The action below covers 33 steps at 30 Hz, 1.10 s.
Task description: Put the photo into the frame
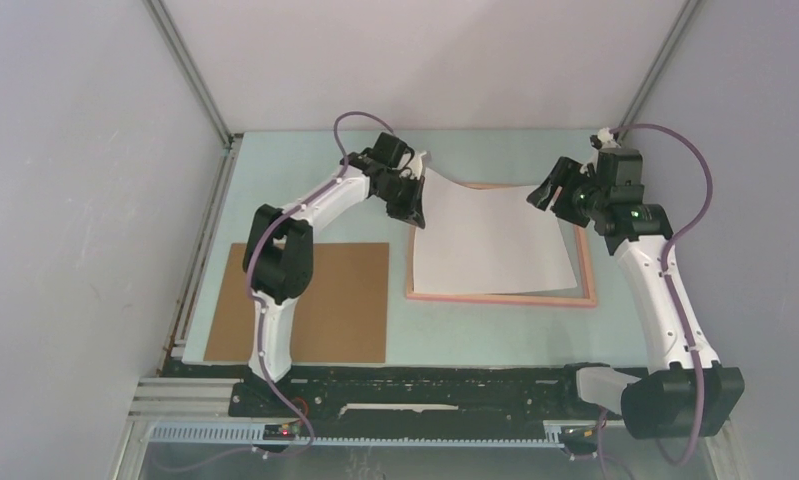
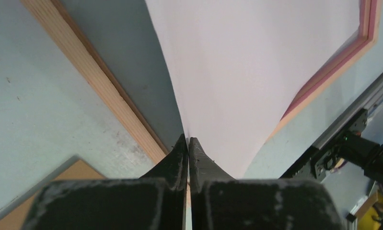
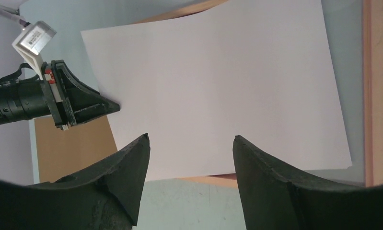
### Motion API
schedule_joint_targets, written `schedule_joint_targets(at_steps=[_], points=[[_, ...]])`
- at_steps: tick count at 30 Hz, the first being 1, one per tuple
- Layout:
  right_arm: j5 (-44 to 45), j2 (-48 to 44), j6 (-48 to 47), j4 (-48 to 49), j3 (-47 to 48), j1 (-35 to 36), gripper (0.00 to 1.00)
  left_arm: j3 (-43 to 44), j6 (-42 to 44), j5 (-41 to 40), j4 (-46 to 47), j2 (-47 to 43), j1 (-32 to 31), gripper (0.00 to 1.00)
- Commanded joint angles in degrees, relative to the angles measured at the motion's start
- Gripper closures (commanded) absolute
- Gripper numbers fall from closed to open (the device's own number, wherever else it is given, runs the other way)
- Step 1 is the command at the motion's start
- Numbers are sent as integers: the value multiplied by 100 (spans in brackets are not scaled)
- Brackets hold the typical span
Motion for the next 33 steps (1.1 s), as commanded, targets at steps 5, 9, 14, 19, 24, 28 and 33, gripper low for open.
schedule_joint_targets(at_steps=[5,9,14,19,24,28,33], points=[[-248,-77,-34,305,-62,-104,29,1257,705,691,-909,625,109,100],[-285,-152,-33,370,-162,-107,29,1837,805,853,-1267,1025,100,100],[-363,-150,30,503,-335,-277,29,2288,759,1002,-1334,1283,100,100],[-453,-121,53,534,-368,-319,29,2515,532,1135,-1315,1625,40,100],[-455,-173,68,580,-476,-378,29,2523,301,1001,-1270,1761,21,100],[-522,-183,103,644,-537,-389,29,2515,81,817,-1154,1764,4,100],[-552,-151,105,697,-637,-414,29,2276,-272,113,-909,1484,-40,88]])
